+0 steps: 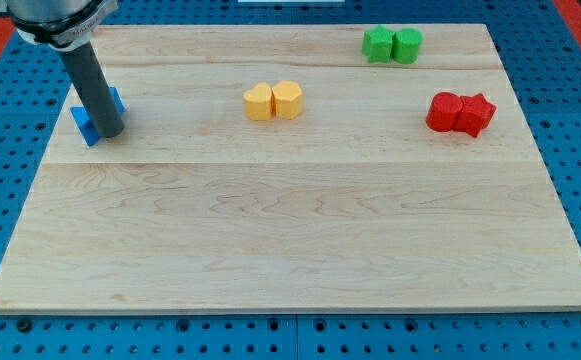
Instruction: Move your arm towards red circle
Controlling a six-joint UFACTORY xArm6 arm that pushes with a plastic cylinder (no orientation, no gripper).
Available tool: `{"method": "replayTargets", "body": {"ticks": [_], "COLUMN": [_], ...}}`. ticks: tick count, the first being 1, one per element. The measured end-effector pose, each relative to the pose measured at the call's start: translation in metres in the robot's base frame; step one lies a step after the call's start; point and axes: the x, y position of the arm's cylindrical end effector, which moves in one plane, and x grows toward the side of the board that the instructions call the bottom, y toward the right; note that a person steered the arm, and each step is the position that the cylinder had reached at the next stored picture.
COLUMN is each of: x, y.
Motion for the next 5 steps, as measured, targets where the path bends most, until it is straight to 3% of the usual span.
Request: {"method": "replayTargets", "body": {"ticks": [2,5], "x": [0.001,0.000], "y": [0.022,0.210]}}
